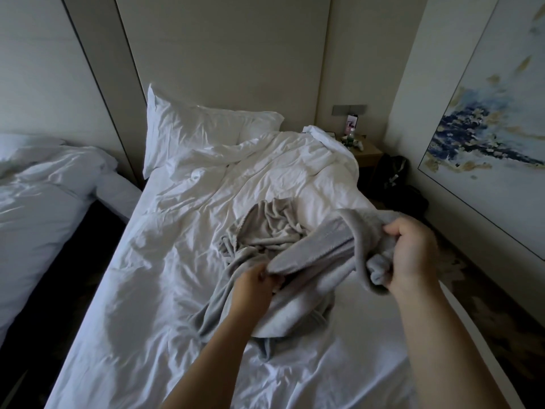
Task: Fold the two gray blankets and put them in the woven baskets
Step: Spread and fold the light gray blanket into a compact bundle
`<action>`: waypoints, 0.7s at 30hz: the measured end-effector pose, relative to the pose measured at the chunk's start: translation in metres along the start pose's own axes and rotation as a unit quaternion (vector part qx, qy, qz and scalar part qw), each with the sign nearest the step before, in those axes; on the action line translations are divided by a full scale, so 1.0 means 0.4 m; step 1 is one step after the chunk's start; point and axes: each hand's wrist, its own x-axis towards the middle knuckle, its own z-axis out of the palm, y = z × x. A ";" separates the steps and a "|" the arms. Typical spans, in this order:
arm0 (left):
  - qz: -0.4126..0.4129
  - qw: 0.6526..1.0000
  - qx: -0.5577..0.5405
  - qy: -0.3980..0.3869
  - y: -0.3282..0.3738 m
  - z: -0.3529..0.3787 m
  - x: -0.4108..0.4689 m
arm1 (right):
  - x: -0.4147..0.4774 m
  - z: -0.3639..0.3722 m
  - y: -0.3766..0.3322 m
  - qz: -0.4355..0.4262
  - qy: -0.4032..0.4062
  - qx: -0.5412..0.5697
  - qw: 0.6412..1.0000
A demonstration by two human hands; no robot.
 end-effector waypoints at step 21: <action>0.061 0.984 0.159 -0.044 0.065 -0.143 0.013 | -0.028 0.104 0.062 -0.185 -0.090 -0.224 0.953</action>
